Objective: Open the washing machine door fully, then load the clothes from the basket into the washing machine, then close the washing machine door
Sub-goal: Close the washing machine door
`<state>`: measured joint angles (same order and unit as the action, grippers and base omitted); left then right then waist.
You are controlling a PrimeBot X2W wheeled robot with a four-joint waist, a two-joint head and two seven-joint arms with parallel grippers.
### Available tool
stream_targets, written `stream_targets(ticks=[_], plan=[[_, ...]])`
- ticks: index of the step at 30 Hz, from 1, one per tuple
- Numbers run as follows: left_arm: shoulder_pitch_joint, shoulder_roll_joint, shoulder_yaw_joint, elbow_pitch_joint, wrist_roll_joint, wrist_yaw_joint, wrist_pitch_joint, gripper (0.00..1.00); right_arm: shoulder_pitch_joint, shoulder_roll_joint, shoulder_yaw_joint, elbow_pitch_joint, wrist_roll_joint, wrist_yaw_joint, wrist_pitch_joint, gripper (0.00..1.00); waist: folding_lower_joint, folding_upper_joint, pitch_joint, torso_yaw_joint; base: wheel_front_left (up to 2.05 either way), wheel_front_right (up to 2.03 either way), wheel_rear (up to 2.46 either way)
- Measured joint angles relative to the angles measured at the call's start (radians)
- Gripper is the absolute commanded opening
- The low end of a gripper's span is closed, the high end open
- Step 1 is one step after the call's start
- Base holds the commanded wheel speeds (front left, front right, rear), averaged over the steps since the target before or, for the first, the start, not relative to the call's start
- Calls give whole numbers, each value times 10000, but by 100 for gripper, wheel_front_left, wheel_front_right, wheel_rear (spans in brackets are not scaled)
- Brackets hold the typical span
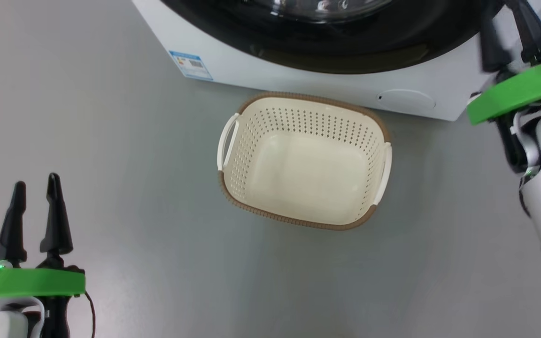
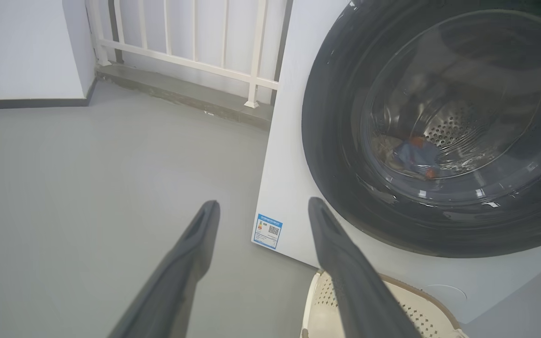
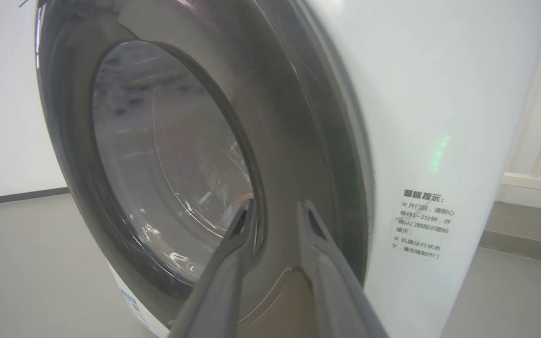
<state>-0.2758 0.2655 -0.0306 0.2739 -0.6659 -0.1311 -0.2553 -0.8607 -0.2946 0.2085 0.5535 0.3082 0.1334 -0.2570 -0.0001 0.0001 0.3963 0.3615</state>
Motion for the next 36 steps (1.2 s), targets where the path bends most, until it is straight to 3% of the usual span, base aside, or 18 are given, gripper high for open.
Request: stream_targets(ticks=[17,36], plan=[[935,59,27,-8,472,0,0,100,2011,58,761,-888,732,0,2,100,-1,0,-1699,-1033,0,0,0],[1659,-44,324,-128,915,0,0,100,3824,42,1363,-1969,1346,0,2,100,1,0,-3008,-2869,0,0,0]])
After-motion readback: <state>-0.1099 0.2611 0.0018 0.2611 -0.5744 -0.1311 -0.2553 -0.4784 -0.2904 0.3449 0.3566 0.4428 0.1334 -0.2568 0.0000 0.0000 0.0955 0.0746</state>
